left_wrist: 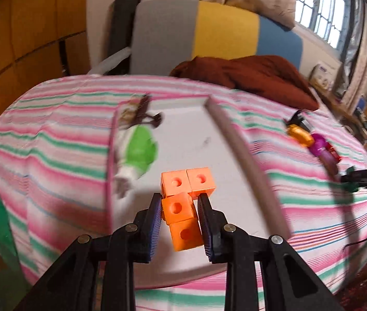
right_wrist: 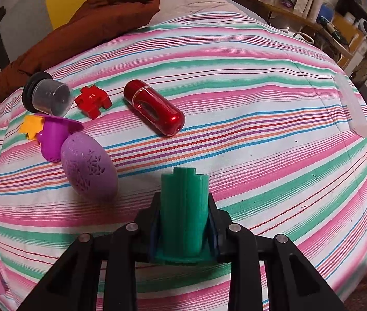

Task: Organize rigid objects
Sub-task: 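Carry the orange blocks into the tray and open the left tool, then carry the green stand into the tray beside the orange blocks and open the right tool, then move both tools back toward the red capsule and purple toys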

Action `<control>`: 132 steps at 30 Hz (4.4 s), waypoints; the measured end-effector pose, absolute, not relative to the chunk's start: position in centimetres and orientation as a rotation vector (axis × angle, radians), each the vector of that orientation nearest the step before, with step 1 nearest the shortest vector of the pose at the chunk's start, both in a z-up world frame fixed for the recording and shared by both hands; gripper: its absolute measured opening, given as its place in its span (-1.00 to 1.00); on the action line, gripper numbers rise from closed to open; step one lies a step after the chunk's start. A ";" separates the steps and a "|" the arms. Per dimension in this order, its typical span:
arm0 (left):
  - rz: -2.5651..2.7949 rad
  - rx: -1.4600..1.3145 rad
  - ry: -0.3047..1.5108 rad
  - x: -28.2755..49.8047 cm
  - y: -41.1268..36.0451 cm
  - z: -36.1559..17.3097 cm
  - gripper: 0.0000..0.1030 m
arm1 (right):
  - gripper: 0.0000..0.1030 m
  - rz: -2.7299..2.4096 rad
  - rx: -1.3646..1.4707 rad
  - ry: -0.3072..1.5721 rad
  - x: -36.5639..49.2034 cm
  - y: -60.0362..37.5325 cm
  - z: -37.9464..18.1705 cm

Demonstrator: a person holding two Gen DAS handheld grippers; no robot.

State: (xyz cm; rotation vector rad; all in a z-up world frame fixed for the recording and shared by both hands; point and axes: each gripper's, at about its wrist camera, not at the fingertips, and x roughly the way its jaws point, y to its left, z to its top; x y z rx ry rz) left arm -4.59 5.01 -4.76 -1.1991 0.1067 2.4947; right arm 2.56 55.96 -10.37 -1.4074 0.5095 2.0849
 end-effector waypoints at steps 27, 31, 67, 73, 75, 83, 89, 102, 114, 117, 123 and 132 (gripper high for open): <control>2.604 -1.187 0.108 -3.7 2.6 -3.3 -0.31 | -0.41 2.164 -1.270 0.519 4.1 53.6 -7.4; 2.601 -1.188 0.104 -3.4 2.6 -3.2 -0.31 | -0.41 2.325 -1.125 0.505 4.3 51.8 -4.9; 2.674 -1.221 0.020 -2.8 -2.0 -3.6 -0.31 | -0.40 3.071 -1.656 0.176 -4.6 16.3 -6.2; 2.683 -1.238 0.001 -3.0 -2.8 -3.9 -0.31 | -0.13 3.065 -1.755 0.183 -4.5 14.2 -7.9; 2.684 -1.241 -0.003 -3.0 -3.0 -3.9 -0.31 | -0.05 3.066 -1.755 0.190 -4.4 14.0 -8.0; 2.681 -1.246 -0.001 -3.0 -2.9 -4.0 -0.31 | 0.15 3.099 -1.668 0.310 -4.0 16.4 -5.8; 2.674 -1.252 0.001 -3.0 -2.6 -4.1 -0.31 | 0.15 3.071 -1.602 0.302 -3.7 19.2 -4.7; 2.664 -1.215 0.056 -2.5 -1.2 -3.3 -0.31 | 0.26 2.937 -1.514 0.232 -2.9 26.5 -3.9; 2.569 -1.107 0.100 -2.3 3.5 -0.5 -0.01 | 0.42 2.576 -1.256 0.380 -0.2 43.7 -2.8; 2.521 -1.066 0.130 -2.1 6.2 0.4 0.05 | 0.42 2.423 -1.160 0.506 1.5 48.3 -3.5; 2.401 -1.023 0.250 -1.7 12.8 1.0 0.11 | 0.42 2.188 -1.062 0.833 4.2 54.3 -4.4; 2.210 -1.071 0.343 -3.5 23.2 -0.8 0.28 | 0.48 2.155 -1.058 0.942 4.6 55.1 -4.9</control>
